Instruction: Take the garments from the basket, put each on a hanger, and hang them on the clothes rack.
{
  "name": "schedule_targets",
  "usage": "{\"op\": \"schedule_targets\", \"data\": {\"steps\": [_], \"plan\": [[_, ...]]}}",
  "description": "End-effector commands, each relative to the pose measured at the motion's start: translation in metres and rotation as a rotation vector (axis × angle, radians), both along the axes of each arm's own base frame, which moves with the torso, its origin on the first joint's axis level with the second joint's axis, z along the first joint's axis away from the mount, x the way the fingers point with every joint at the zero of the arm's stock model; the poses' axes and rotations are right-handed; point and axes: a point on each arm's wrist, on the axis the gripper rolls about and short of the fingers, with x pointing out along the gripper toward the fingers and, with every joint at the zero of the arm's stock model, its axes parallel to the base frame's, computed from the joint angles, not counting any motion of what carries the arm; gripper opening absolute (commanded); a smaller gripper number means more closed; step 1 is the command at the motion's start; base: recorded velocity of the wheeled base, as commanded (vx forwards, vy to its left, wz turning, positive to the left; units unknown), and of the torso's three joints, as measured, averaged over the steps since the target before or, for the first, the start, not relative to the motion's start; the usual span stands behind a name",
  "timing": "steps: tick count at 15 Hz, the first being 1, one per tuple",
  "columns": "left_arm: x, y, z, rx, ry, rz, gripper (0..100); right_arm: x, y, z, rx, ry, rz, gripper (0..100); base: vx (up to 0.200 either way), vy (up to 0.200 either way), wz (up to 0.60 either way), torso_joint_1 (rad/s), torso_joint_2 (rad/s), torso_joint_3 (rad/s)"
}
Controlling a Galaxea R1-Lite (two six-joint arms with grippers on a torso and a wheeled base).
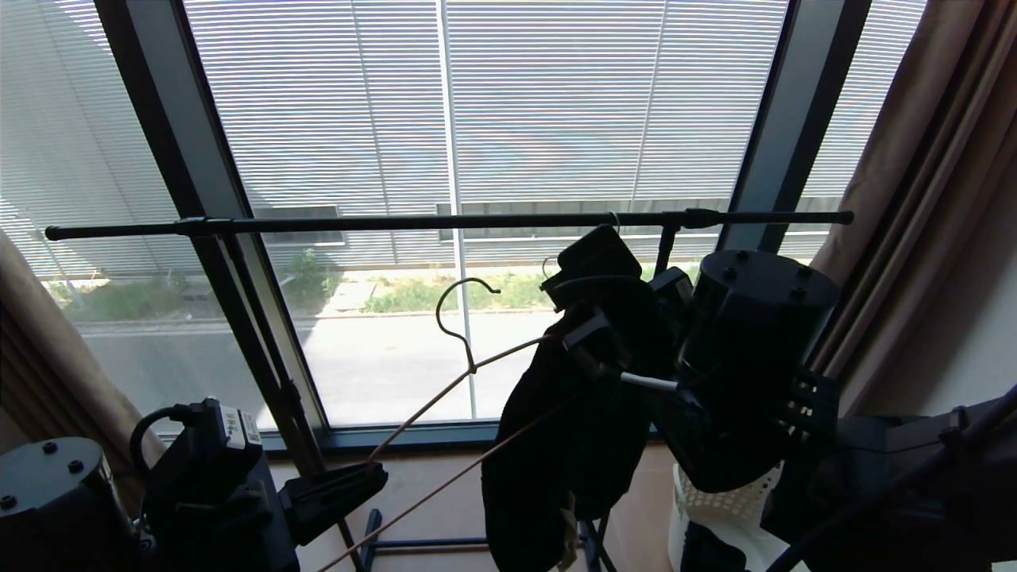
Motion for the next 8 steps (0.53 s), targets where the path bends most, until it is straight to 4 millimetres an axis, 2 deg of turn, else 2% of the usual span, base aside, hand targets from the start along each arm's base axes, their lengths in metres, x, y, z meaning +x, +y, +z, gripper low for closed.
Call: {"op": "schedule_targets", "data": {"steps": [1,5,8], "plan": [[0.003,0.000,-0.005,0.006,0.023,0.005,0,-0.015,0.008,0.001,0.003,0.001,0.047,0,0.000,0.000,0.00,0.000,0.00,0.000],[0.003,-0.001,-0.005,0.006,0.027,0.005,0,-0.028,0.021,-0.001,0.001,0.003,0.087,0,0.000,0.000,0.00,0.000,0.00,0.000],[0.004,-0.001,-0.006,0.008,0.030,0.005,0,-0.037,0.036,-0.014,0.019,0.036,0.104,0,0.000,0.000,0.00,0.000,0.00,0.000]]}}
